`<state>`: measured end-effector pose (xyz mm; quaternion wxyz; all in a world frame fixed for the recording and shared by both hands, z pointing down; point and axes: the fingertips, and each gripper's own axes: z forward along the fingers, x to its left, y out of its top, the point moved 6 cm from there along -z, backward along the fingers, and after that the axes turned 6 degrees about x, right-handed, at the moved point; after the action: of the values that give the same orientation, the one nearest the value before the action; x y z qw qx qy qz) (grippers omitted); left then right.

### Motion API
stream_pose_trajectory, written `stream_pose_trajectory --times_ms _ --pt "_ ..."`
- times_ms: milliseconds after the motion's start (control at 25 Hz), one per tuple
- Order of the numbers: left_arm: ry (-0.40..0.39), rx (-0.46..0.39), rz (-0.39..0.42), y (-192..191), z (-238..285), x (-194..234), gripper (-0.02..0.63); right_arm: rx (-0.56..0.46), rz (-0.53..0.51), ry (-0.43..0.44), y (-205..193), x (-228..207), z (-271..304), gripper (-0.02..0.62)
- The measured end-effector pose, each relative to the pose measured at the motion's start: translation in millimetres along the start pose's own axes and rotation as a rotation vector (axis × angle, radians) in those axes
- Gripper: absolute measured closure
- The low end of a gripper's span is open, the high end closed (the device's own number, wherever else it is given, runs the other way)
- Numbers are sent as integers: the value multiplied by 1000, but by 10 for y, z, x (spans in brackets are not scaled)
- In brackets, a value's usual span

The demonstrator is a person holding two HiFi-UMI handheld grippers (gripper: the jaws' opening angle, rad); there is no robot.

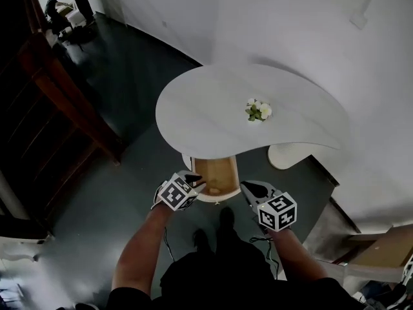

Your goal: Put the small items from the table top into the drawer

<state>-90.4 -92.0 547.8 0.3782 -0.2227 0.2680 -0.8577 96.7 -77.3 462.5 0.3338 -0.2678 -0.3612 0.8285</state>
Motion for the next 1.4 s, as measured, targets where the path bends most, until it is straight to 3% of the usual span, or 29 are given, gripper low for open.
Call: stream_pose_trajectory --times_ms 160,440,640,1000,1160,1400 --pt "11 -107 -56 -7 -305 -137 526 -27 0 -28 79 143 -89 584" --pt "115 -254 -46 -38 -712 -301 584 -50 -18 -11 138 371 -203 584" --pt "156 -343 -105 19 -914 -392 594 -98 -32 -16 222 314 -356 584" --pt "269 -404 -224 398 -902 -698 595 -176 -62 42 214 -60 -818 584" --pt "341 -430 -281 591 -884 -846 595 -189 -90 123 153 -257 -1049 584" --pt "431 -476 -359 845 -866 -1059 595 -211 -119 173 116 -593 -1264 584"
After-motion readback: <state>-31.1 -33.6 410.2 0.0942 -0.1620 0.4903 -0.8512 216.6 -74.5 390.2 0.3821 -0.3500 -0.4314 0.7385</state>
